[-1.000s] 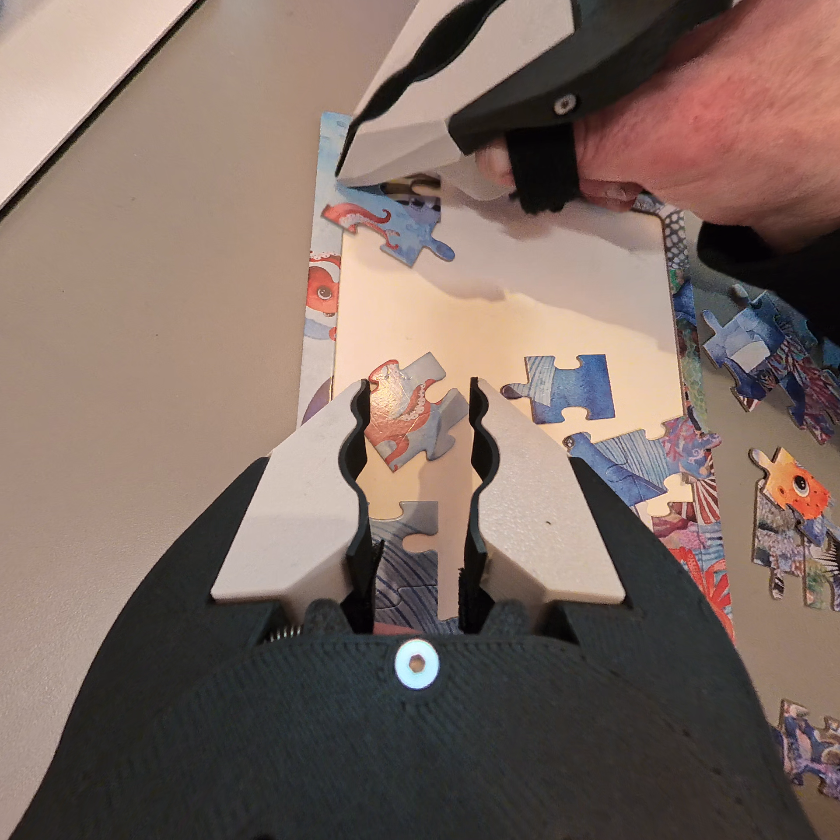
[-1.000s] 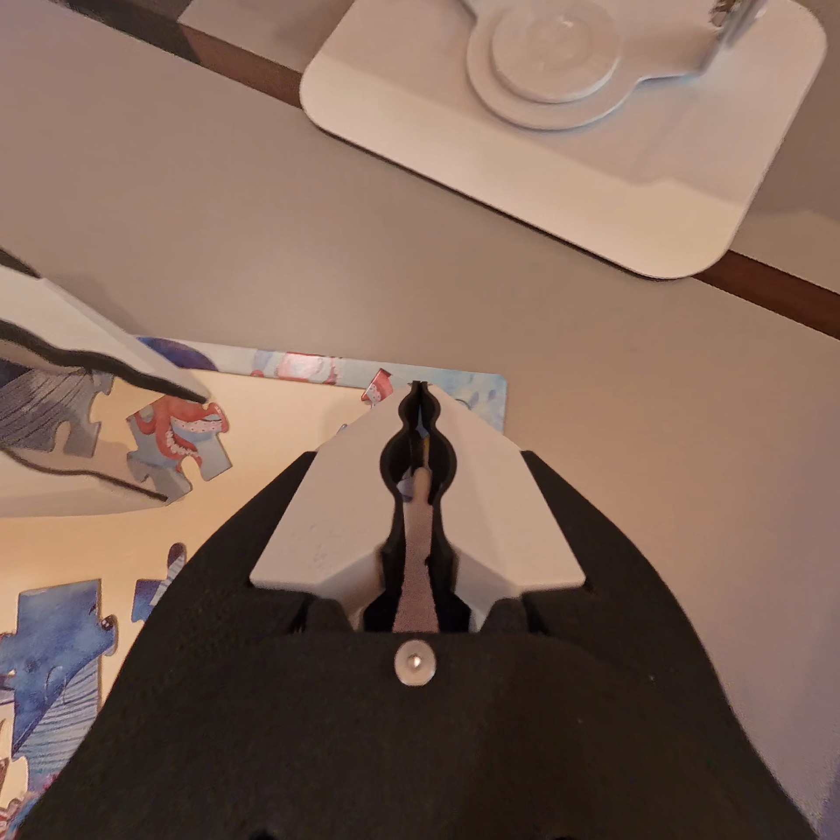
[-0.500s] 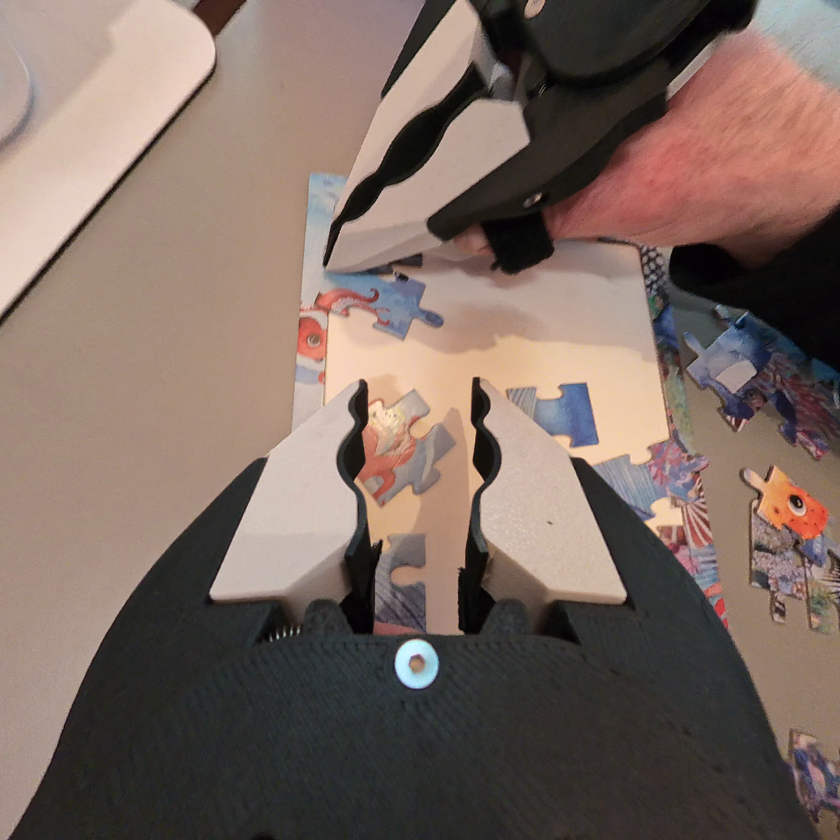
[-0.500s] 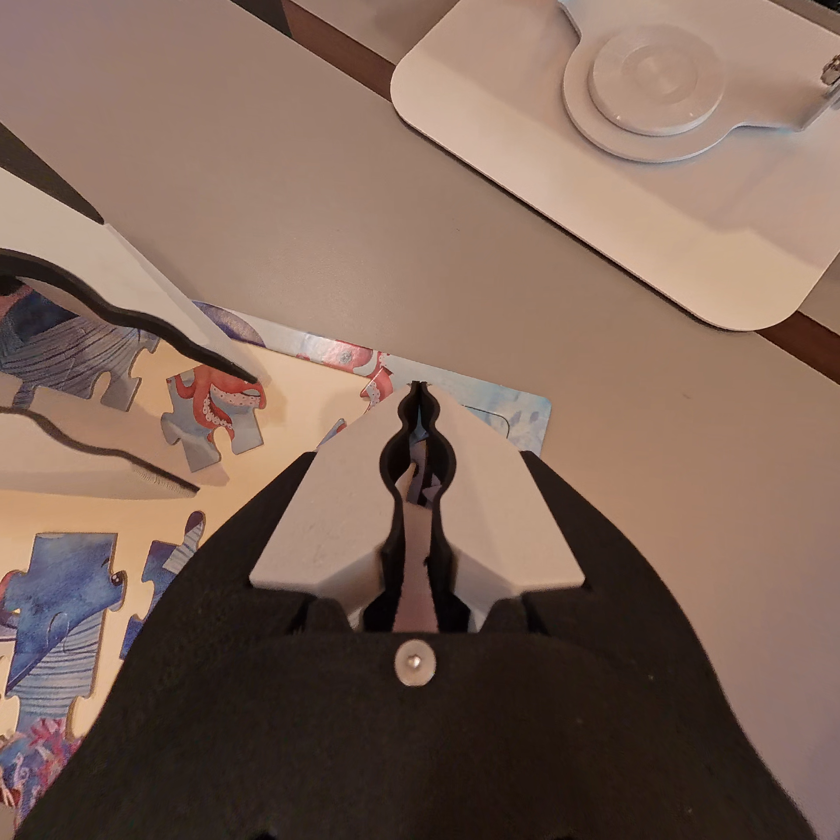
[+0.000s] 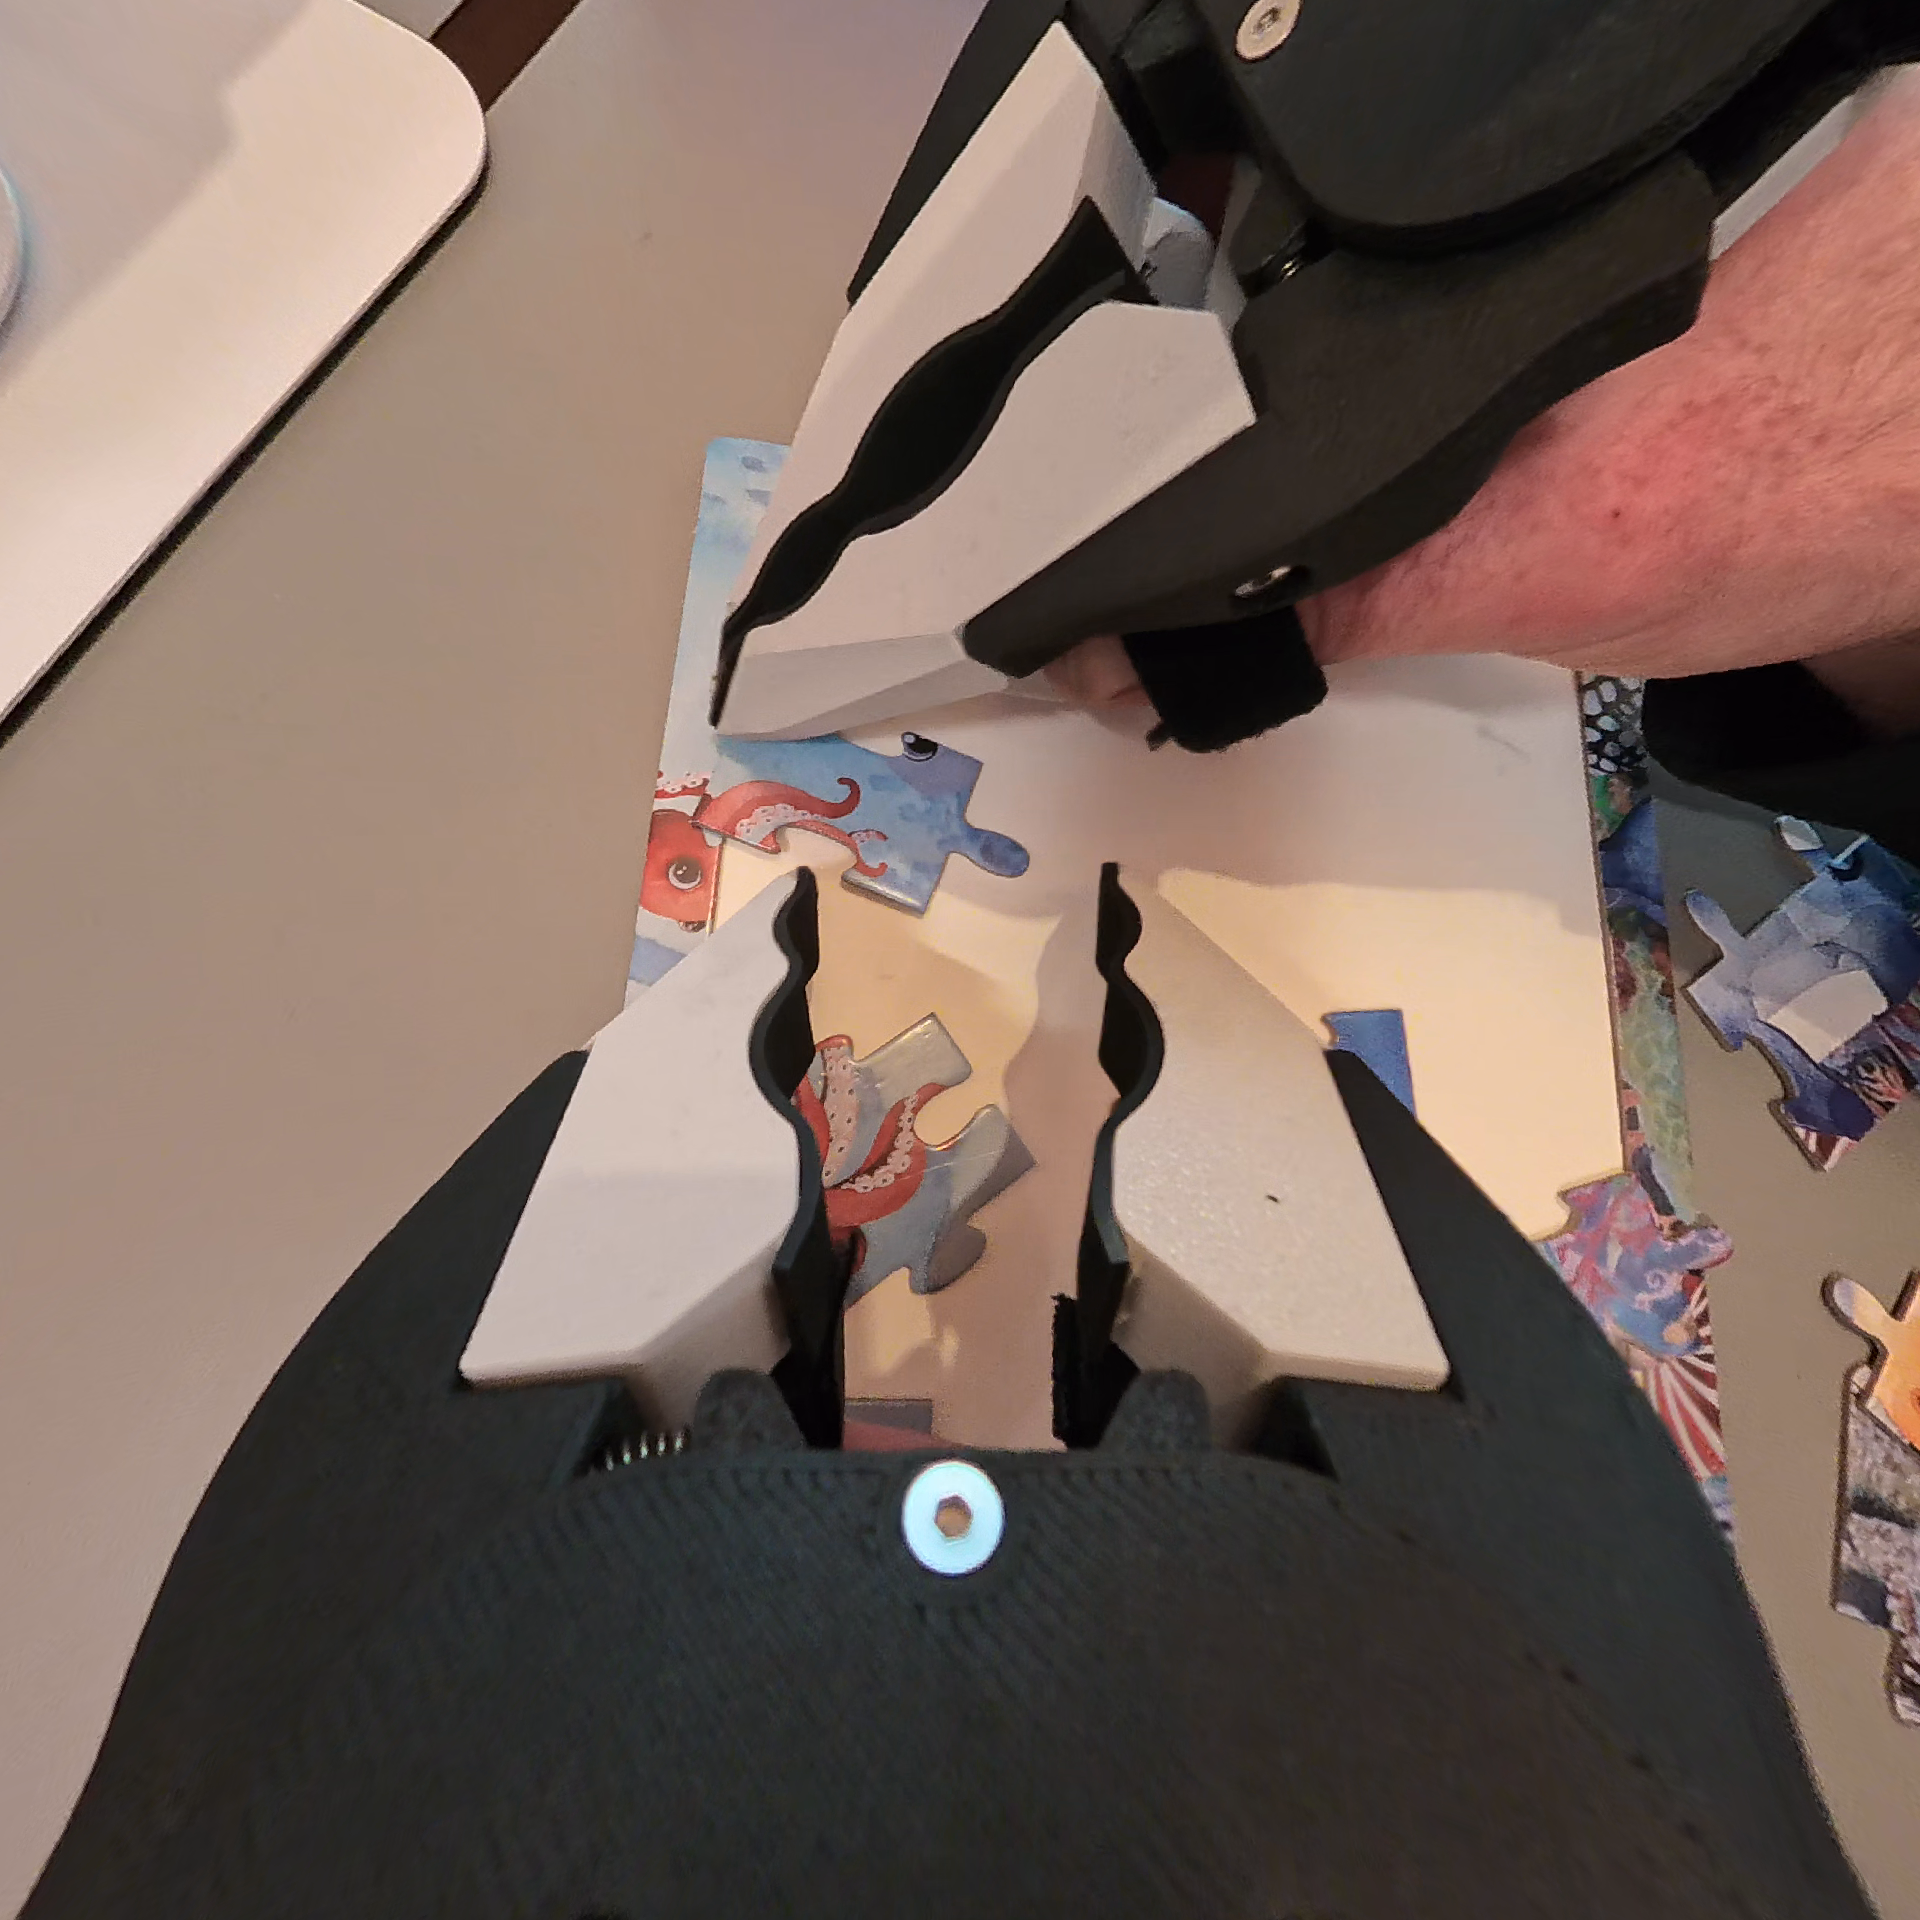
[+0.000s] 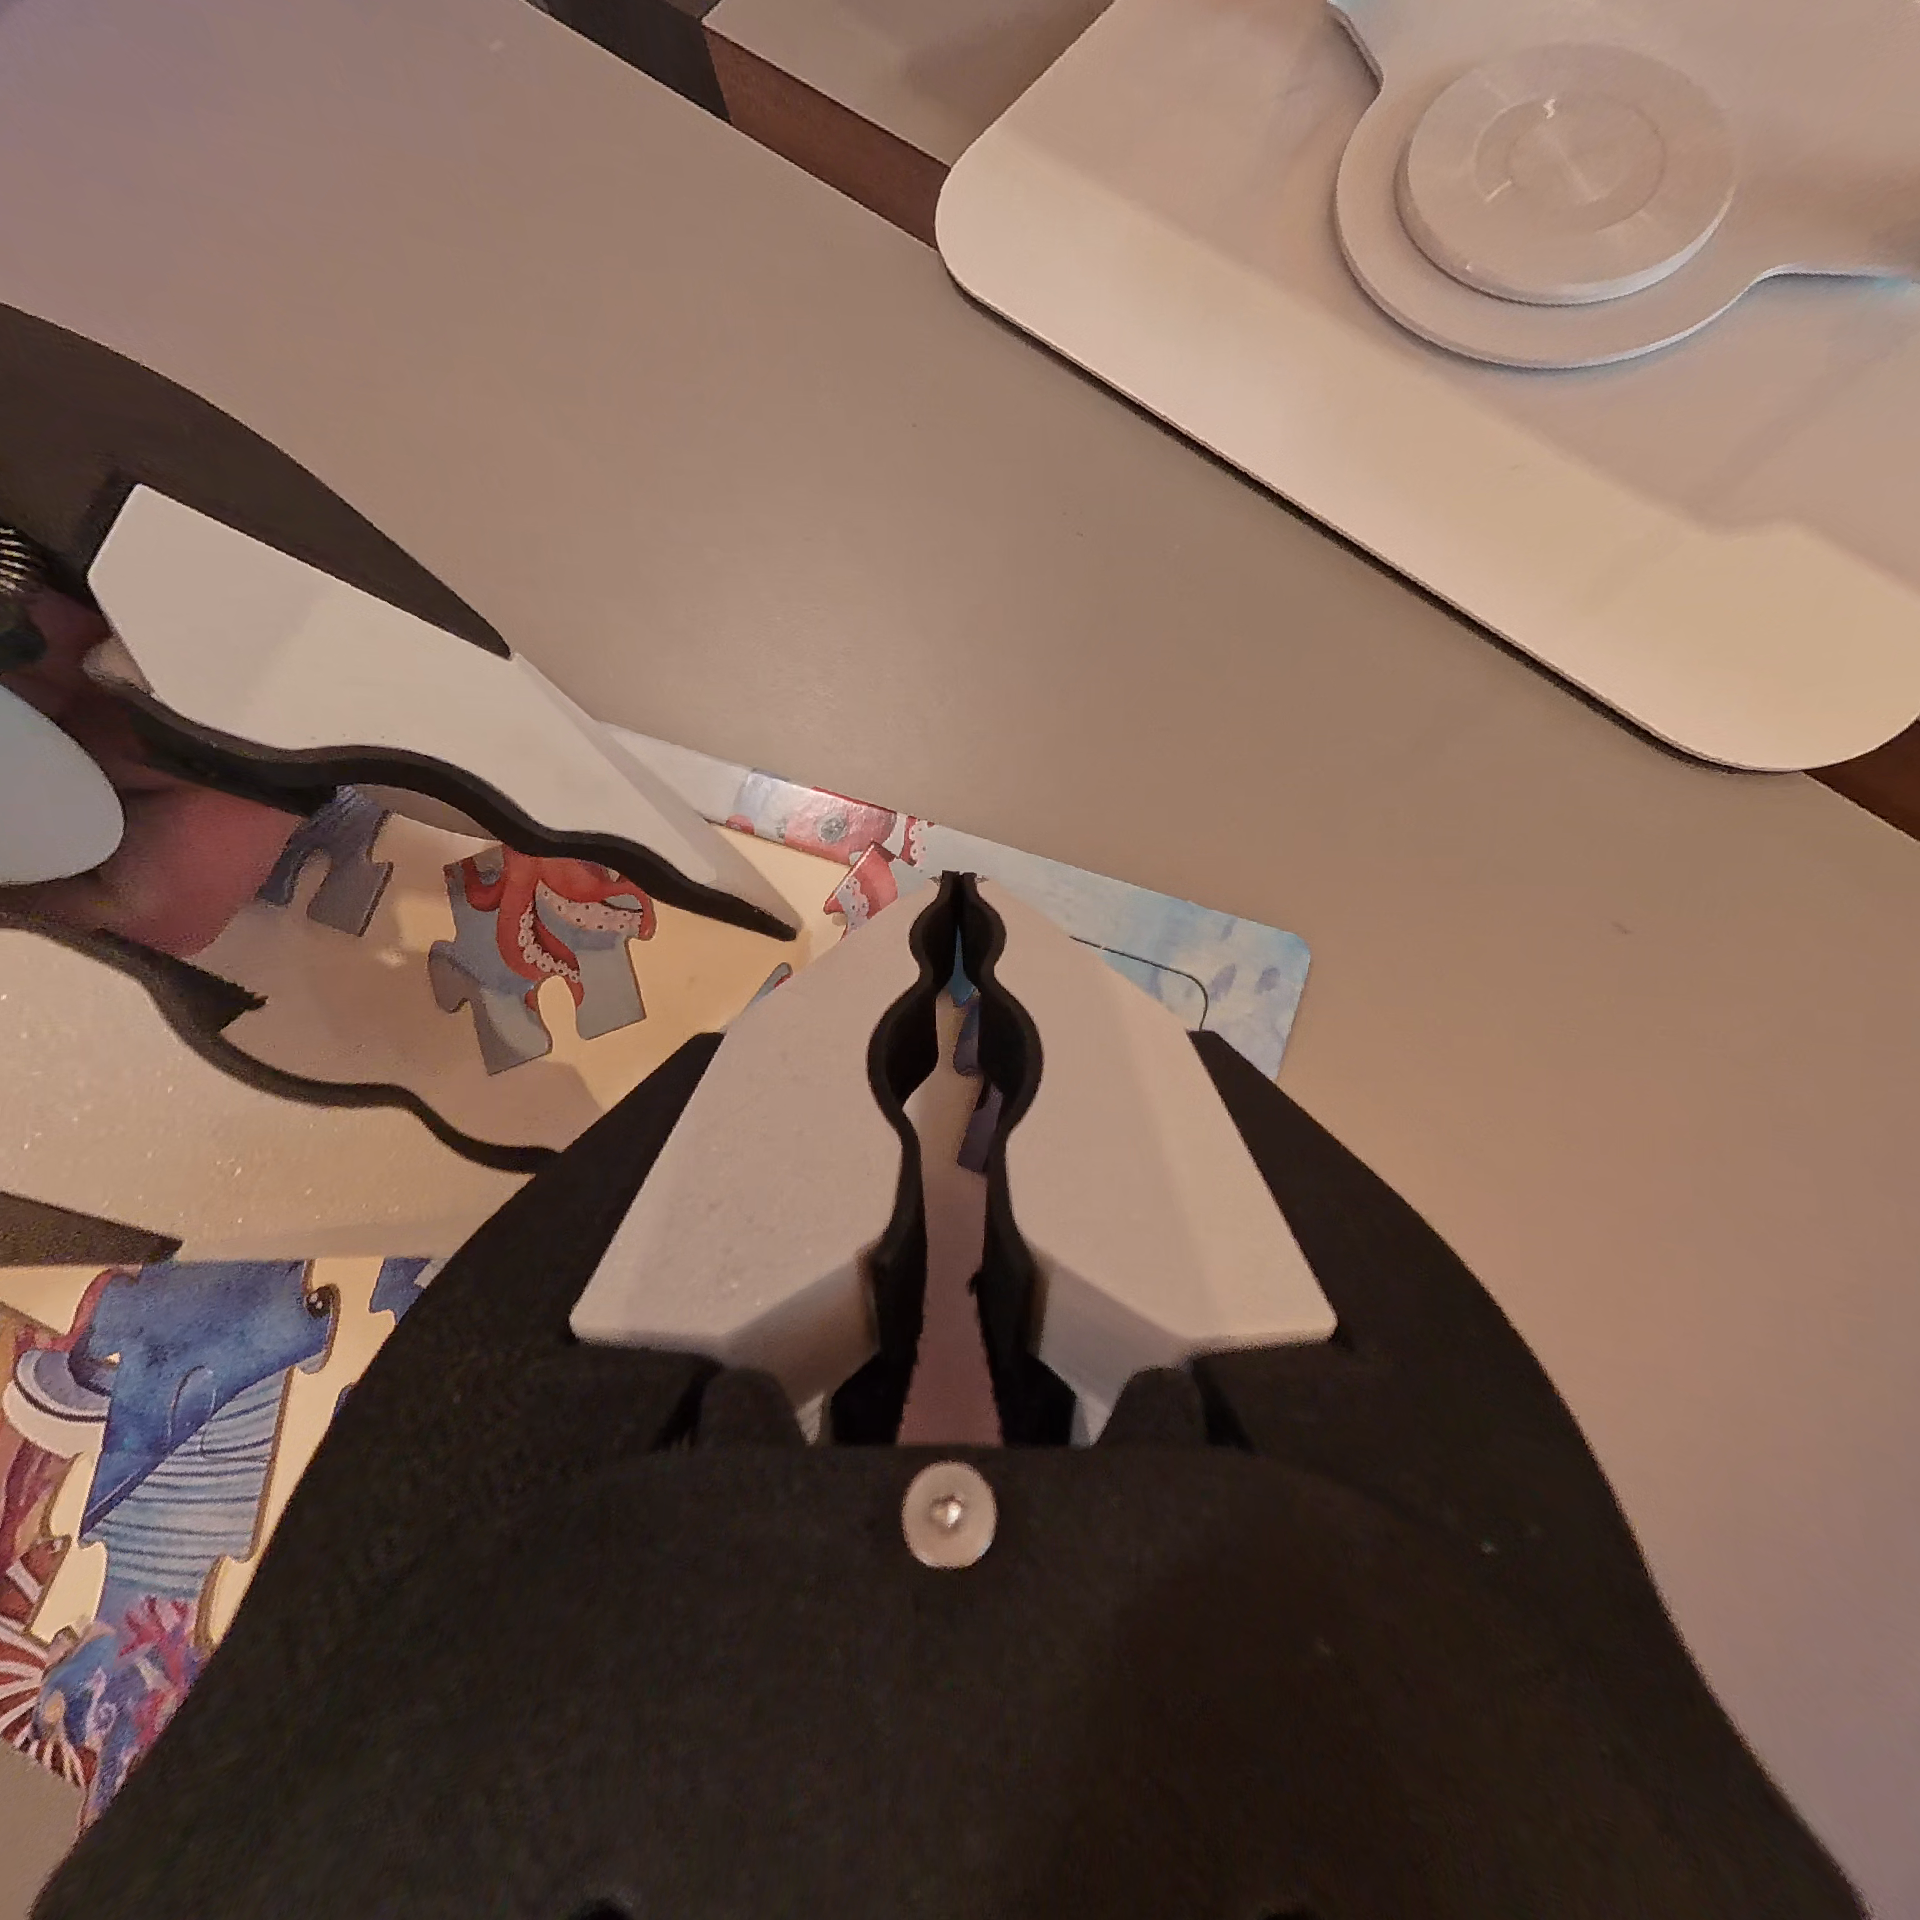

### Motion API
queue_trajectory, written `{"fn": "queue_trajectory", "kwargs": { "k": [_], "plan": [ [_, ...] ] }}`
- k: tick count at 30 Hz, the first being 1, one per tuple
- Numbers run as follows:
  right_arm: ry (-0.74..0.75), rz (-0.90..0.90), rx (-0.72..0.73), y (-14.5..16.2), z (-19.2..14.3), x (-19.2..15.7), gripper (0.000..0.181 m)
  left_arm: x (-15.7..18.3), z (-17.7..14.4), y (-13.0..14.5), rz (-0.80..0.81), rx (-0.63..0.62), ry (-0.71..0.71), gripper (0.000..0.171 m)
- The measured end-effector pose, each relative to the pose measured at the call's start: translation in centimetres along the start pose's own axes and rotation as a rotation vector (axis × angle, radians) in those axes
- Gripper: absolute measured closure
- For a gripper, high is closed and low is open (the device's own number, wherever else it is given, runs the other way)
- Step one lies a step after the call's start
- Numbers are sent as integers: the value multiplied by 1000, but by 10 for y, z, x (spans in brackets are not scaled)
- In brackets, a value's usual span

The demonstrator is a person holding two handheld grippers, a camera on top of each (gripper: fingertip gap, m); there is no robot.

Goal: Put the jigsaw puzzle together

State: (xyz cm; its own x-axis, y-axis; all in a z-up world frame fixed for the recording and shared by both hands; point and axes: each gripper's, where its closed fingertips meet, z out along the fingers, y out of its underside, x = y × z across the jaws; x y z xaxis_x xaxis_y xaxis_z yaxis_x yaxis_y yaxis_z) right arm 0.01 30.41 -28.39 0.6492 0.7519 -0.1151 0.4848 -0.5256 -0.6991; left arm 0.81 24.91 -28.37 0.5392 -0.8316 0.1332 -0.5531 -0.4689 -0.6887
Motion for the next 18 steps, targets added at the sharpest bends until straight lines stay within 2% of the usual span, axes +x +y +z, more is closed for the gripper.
{"fn": "queue_trajectory", "kwargs": {
  "k": [18],
  "plan": [
    [13,57,-12,3,-9,11,180,11,6,-5,18,-8,14,118]
  ]
}}
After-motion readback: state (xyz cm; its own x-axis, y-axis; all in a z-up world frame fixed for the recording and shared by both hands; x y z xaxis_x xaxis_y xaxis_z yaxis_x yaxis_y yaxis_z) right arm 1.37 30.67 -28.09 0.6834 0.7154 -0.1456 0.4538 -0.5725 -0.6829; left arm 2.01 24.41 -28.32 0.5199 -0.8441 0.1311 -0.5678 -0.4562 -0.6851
